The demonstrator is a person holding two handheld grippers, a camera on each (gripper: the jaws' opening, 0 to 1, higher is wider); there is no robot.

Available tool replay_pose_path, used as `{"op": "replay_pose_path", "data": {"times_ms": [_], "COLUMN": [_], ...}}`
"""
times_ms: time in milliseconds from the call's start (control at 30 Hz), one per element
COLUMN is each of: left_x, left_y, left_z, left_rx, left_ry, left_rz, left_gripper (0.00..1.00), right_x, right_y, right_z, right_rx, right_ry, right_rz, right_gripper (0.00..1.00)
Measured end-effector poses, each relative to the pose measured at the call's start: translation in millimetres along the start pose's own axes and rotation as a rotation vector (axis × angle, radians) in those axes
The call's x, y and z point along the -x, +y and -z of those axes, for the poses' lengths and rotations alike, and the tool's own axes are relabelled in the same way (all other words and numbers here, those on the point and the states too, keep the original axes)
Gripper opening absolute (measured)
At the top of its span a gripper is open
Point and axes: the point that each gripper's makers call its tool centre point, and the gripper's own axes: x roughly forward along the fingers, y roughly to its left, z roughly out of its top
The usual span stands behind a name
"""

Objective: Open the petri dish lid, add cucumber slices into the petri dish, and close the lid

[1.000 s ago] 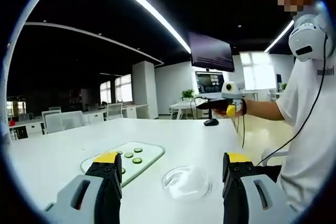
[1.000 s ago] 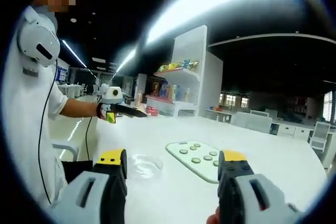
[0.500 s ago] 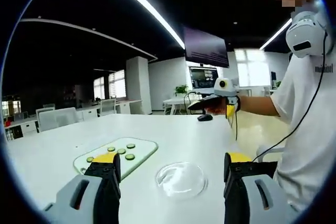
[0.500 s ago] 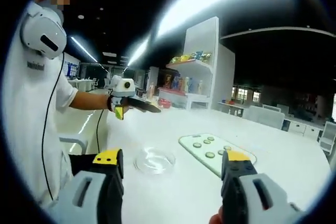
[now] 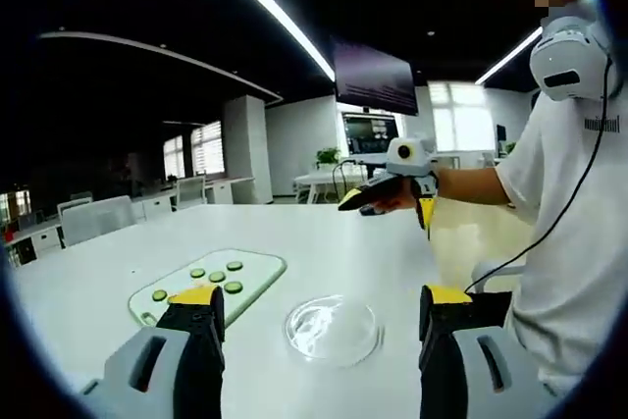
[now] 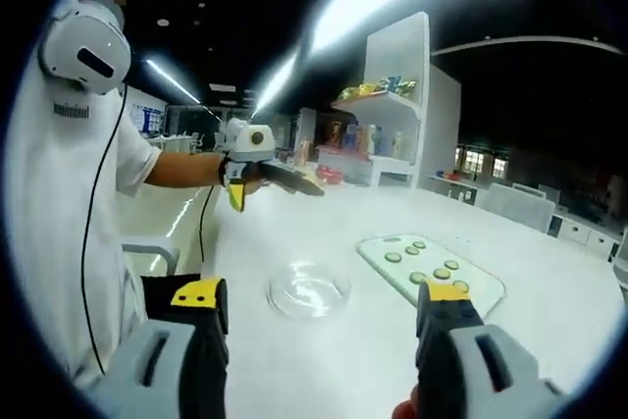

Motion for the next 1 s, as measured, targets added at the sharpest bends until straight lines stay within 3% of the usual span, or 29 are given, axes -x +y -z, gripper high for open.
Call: {"op": "replay_pose_path", "data": {"times_ms": [533,1000], "left_x": [-14.4,-23.4], "left_y": [-3.8,0.9], "left_z": [32.4,52.3], "left_rx": [-0.019,-0.003], "left_ry": [0.104,0.163], "left_rz": [0.056,0.076], "left_gripper": [0.83,0.84], "right_x": [-26.7,-46.0], "right_y": [9.6,16.1], "right_z": [20.5,37.9], "right_rx": [0.019,0.003], "right_ry": [0.100,0.141], "right_rz": [-0.099,-0.159], "right_gripper": [0.82,0.83]}}
